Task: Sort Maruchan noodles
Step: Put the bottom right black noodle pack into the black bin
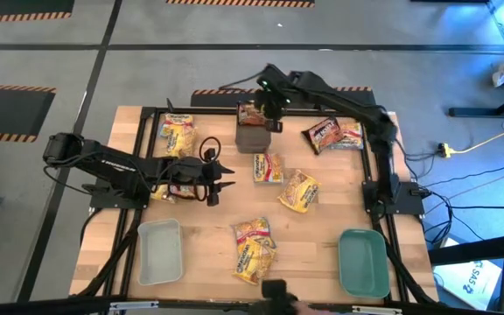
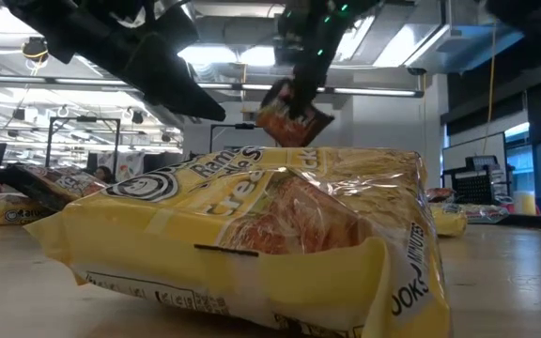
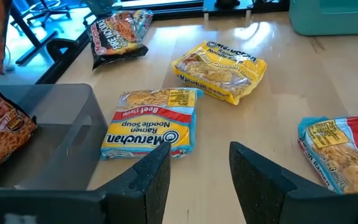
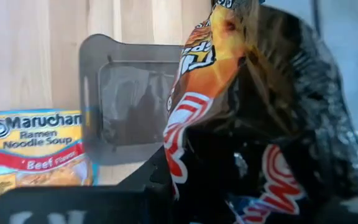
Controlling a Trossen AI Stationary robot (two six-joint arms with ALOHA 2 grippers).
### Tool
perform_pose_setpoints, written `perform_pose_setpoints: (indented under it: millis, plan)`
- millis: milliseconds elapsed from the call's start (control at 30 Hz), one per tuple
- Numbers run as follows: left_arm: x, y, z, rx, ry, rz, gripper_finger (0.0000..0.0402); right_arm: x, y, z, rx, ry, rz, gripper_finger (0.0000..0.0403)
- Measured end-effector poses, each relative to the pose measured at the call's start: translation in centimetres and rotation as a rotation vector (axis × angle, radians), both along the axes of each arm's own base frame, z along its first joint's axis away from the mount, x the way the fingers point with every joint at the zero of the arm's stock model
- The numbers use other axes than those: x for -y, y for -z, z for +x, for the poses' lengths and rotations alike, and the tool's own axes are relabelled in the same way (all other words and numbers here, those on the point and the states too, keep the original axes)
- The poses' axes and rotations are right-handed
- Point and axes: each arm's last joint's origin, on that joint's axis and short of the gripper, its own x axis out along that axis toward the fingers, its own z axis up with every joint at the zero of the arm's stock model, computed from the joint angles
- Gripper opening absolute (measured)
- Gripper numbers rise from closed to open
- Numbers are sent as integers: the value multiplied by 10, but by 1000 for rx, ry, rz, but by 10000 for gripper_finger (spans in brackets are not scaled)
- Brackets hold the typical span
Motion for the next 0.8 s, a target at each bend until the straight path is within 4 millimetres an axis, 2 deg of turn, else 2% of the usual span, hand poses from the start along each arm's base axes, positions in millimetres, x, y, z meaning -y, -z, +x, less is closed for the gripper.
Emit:
perform_pose_setpoints:
  millis: [133, 233, 600, 800]
  plan:
    - [0, 0, 0, 0, 0, -1, 156, 19, 23, 15, -41, -17, 10, 91]
    - [0, 0, 0, 1, -3, -6, 156, 25, 41, 19, -98, -29, 4, 91]
    - [0, 0, 0, 4, -9, -19, 156, 32, 86, 33, -196, -52, 47, 97]
    - [0, 0, 0, 4, -9, -19, 156, 29, 93, 32, -264, -49, 38, 100]
